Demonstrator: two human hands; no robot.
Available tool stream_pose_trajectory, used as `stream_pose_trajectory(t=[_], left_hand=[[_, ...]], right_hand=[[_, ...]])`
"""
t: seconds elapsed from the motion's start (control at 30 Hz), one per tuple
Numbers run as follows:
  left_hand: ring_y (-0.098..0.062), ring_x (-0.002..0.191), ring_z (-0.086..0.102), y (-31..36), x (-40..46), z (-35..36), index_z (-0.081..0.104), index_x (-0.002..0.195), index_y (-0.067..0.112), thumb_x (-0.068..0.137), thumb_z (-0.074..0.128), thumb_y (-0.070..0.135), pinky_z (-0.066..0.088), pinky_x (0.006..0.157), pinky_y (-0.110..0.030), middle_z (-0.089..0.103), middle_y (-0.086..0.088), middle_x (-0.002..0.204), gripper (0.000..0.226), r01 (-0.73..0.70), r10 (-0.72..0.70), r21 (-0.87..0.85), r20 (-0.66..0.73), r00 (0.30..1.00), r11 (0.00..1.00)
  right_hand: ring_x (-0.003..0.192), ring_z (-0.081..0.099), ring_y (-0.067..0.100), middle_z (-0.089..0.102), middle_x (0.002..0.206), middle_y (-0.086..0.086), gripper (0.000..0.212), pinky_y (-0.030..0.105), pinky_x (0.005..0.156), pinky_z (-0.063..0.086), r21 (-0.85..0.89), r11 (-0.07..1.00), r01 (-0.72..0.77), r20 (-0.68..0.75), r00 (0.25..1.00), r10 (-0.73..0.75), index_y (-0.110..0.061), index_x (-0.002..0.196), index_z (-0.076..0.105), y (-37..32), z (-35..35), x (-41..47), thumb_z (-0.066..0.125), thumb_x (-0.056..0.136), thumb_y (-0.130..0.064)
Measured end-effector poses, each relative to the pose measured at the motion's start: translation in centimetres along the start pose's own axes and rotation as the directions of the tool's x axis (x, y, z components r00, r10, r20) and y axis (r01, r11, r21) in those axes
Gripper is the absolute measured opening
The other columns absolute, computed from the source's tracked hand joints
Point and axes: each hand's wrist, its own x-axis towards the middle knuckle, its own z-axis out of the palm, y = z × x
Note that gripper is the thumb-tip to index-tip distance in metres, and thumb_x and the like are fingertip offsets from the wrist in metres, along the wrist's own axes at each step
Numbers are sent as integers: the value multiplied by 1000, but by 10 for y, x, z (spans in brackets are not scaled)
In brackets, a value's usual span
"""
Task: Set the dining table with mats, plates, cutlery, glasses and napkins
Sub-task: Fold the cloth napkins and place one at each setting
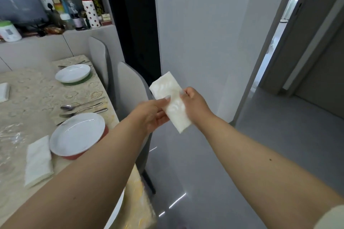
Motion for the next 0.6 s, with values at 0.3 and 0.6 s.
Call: stream_pose_trajectory(t=[0.3,0.6], left_hand=[[-24,85,69,72,122,18,63,100,5,86,67,1,58,72,-36,70,-11,99,15,-239,271,193,-162,949,952],[-28,96,70,145,201,-19,65,112,8,82,71,3,56,85,-45,73,-9,103,31,-164,218,446,-73,973,880]], right_hand=[[77,52,16,51,83,-4,27,31,69,44,-152,987,53,117,993,-35,-22,80,42,-8,10,151,33,102,-35],[82,70,20,71,95,5,19,37,75,59,197,968,-155,464,885,47,-13,101,63,-60,31,292,61,93,-30]])
